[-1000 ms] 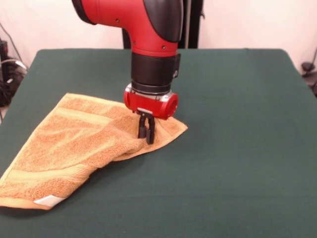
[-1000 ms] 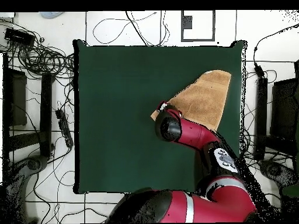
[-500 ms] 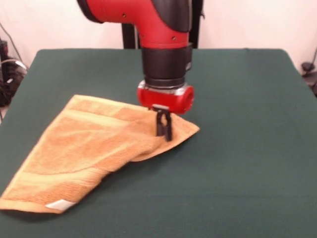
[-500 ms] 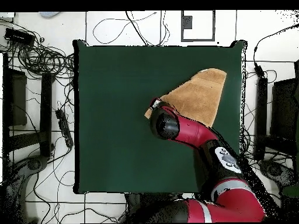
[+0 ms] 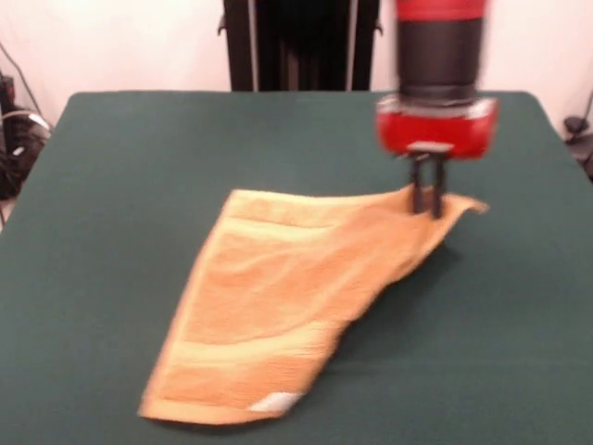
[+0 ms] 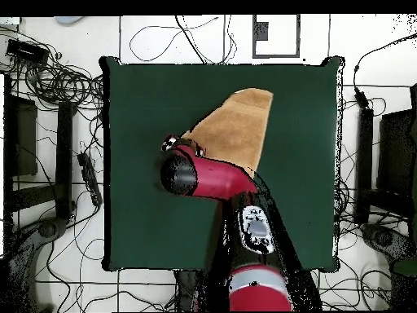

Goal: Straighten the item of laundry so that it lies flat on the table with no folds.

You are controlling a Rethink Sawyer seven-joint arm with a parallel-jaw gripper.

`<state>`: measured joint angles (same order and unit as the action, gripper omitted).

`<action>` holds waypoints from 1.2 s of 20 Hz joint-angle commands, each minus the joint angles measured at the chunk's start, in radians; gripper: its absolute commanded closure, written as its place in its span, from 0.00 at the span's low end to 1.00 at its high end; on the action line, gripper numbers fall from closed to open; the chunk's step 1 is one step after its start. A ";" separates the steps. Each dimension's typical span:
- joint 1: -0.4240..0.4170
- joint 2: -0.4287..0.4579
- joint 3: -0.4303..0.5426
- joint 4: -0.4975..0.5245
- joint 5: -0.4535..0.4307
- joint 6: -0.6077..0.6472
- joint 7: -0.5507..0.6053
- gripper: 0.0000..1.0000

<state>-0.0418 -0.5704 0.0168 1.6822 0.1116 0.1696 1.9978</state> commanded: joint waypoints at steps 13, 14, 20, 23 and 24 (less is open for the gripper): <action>0.220 -0.213 -0.161 0.052 0.202 0.349 0.264 1.00; 0.197 -0.229 -0.152 0.057 0.196 0.364 0.240 1.00; 0.073 -0.209 -0.162 0.054 0.112 0.305 0.132 1.00; -0.039 -0.116 -0.098 0.032 0.059 0.182 0.065 1.00; -0.066 -0.088 -0.087 0.014 0.034 0.154 0.046 1.00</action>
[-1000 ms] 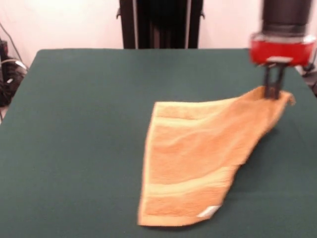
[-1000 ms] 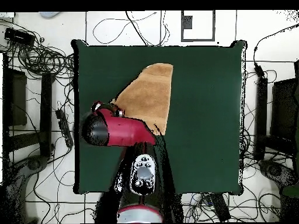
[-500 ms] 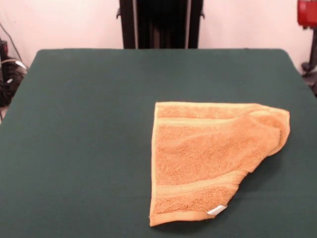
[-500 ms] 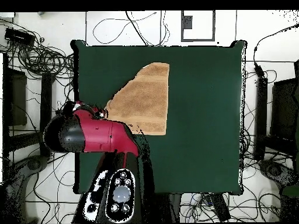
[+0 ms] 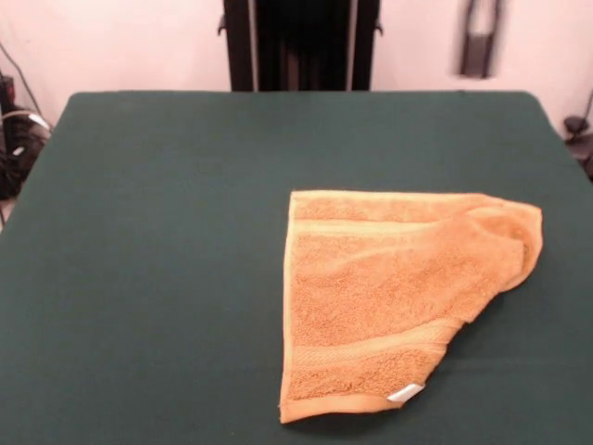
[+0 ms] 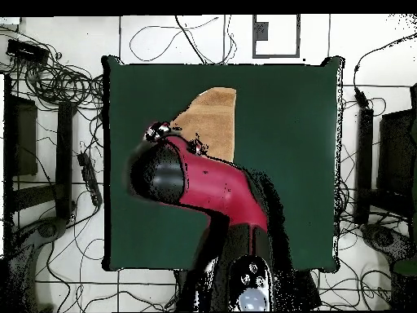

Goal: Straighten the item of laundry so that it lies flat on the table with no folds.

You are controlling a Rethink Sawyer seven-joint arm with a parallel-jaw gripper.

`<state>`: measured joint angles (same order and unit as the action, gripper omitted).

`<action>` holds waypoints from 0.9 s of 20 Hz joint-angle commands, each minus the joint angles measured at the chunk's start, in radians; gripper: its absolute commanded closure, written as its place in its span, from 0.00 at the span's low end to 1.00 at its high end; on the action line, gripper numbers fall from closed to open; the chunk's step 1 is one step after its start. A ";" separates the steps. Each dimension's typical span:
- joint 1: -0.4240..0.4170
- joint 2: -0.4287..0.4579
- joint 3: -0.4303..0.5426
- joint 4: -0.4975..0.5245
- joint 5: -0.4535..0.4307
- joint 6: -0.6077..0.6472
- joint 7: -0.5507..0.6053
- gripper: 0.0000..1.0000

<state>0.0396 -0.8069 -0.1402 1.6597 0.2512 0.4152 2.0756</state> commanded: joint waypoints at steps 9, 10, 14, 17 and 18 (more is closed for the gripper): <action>-0.264 0.268 0.125 -0.094 -0.290 -0.191 -0.046 0.00; -0.286 0.269 0.148 -0.092 -0.295 -0.188 -0.060 0.00; -0.345 0.272 0.215 -0.089 -0.325 -0.174 -0.084 0.00; -0.347 0.278 0.221 -0.092 -0.352 -0.195 -0.051 0.00; -0.353 0.279 0.231 -0.090 -0.358 -0.198 -0.044 0.00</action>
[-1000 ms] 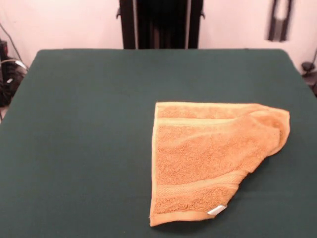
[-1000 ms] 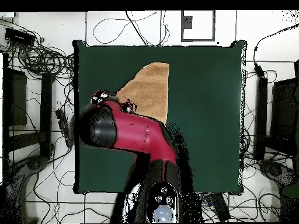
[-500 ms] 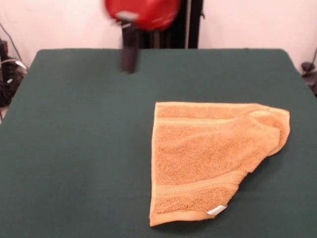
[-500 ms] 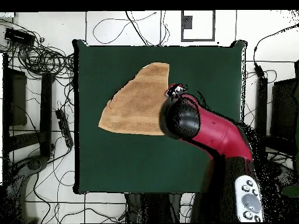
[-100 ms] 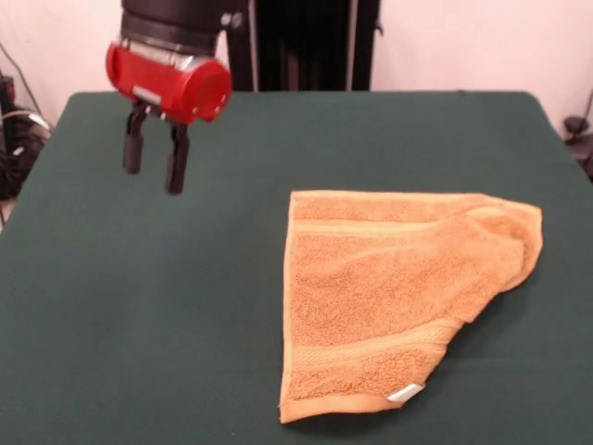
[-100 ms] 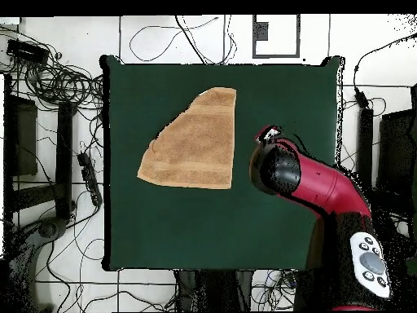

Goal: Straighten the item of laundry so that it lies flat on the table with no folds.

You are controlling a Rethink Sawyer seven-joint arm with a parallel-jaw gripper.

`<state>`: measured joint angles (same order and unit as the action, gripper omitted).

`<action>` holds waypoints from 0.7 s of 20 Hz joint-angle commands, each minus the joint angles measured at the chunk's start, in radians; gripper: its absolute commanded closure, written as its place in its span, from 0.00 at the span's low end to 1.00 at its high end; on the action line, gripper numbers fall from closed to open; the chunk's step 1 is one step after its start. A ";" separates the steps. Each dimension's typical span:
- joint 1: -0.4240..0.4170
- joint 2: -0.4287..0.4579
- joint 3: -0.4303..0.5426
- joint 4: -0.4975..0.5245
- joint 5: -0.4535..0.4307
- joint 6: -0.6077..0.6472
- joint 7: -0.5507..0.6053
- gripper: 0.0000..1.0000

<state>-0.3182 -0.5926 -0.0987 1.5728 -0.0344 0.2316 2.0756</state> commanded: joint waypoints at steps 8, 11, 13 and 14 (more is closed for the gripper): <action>0.010 0.062 0.195 0.016 -0.093 -0.002 0.020 0.00; 0.035 0.049 0.174 0.043 -0.085 -0.010 0.061 0.00; 0.055 0.033 0.156 0.066 -0.078 -0.010 0.087 0.00; 0.062 0.024 0.151 0.075 -0.076 -0.004 0.091 0.00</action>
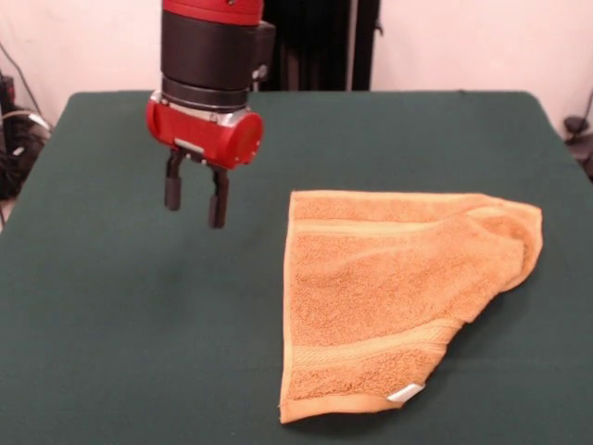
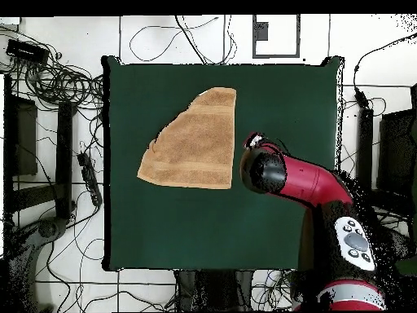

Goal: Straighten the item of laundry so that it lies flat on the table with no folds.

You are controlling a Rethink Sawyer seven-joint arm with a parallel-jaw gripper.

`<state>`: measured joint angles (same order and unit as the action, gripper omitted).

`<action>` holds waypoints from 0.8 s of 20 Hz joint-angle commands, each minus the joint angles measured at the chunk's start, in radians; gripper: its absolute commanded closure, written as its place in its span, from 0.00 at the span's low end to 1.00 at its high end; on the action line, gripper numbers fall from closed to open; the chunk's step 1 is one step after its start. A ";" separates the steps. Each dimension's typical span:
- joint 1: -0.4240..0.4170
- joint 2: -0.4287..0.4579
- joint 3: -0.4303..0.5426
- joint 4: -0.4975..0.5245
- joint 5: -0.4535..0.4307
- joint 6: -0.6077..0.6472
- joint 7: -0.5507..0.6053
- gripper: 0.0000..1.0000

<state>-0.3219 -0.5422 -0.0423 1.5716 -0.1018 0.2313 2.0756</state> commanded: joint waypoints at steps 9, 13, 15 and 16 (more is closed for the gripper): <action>0.060 -0.007 0.131 0.110 0.001 -0.047 0.106 0.00; 0.054 0.009 0.158 0.138 0.005 -0.058 0.113 0.00; 0.058 0.011 0.158 0.147 0.010 -0.051 0.116 0.00; 0.060 0.014 0.159 0.150 0.010 -0.050 0.116 0.00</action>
<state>-0.2888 -0.5617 -0.0298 1.6221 -0.1028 0.2153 2.0756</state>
